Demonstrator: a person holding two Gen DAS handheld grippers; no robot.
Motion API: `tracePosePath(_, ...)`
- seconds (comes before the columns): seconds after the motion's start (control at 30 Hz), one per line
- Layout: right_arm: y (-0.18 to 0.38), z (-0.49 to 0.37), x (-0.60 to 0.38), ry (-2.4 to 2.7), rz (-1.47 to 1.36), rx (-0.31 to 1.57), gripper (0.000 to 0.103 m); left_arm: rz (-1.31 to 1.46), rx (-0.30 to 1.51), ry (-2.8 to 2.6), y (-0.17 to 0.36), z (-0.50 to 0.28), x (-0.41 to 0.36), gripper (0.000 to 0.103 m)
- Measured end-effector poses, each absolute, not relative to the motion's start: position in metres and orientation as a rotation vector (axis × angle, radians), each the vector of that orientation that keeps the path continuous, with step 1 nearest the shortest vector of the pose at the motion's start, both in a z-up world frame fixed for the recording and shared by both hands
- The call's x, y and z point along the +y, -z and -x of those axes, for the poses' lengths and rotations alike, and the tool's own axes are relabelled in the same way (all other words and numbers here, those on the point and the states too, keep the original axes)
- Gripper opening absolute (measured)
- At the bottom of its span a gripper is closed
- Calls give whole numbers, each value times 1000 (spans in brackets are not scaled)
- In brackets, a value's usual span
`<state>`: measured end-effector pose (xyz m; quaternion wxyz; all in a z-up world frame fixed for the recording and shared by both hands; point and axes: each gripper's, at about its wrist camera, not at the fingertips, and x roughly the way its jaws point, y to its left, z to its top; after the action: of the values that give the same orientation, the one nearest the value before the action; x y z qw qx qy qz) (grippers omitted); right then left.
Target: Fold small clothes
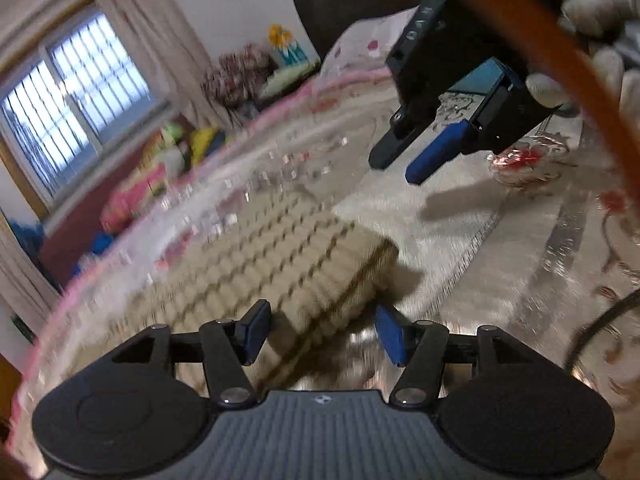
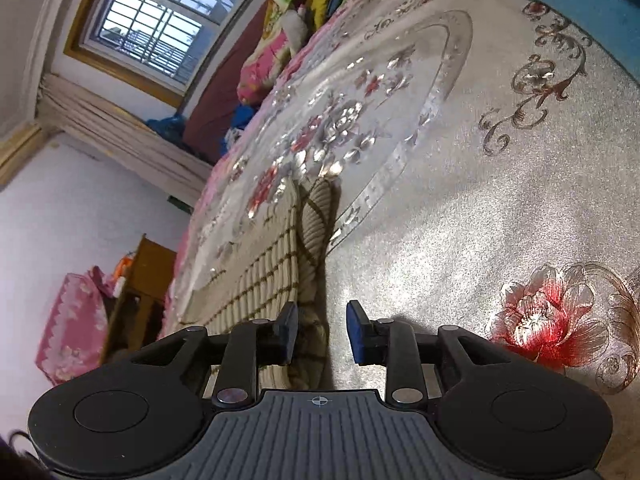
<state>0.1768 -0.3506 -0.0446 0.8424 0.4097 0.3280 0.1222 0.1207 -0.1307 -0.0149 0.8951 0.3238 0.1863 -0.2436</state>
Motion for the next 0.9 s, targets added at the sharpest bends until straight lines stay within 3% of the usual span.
tracePosePath(0.2,52,-178,-363,-260,-926,688,30,-730,301,461,22,-128,-151,65)
tracePosePath(0.27,51,-185,-363,-255,-932,684,33,-692,319,461,19,-134,-151,54)
tracePosePath(0.33,50,-192,-359,-252,-923,679,36,-626,369,467,14,-141,-146,30)
tracePosePath(0.43,48,-214,-350,-250,-907,686,41,-529,409,484,4,-146,-135,21)
tracePosePath(0.6,51,-255,-340,-230,-942,706,50,-402,435,518,-9,-152,-121,17)
tracePosePath(0.9,55,-290,-318,-211,-931,740,50,-179,471,575,-20,-171,-102,16)
